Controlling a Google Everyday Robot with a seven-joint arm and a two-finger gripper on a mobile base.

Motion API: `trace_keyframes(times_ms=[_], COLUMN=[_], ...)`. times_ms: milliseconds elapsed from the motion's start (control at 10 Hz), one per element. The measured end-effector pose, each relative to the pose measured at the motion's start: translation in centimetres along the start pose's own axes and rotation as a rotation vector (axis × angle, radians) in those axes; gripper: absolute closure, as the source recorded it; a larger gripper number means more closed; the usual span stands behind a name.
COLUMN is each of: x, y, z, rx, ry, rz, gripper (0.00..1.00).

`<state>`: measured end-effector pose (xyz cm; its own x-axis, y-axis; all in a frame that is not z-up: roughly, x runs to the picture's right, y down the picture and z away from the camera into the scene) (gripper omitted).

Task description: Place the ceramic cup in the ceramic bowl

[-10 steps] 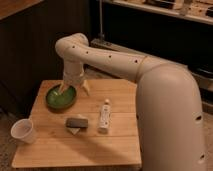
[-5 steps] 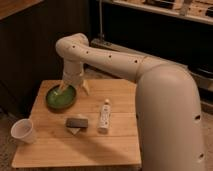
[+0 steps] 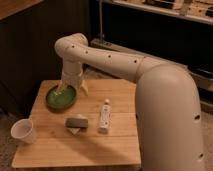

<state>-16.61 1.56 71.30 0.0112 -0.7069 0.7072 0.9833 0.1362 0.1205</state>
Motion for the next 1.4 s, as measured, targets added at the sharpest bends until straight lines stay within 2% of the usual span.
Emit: trace_keyframes(times_ms=[1400], x=[0.3], y=[-1.7], z=[0.0], rx=[0.043], ry=[0.007], rz=[0.000], gripper=[0.20])
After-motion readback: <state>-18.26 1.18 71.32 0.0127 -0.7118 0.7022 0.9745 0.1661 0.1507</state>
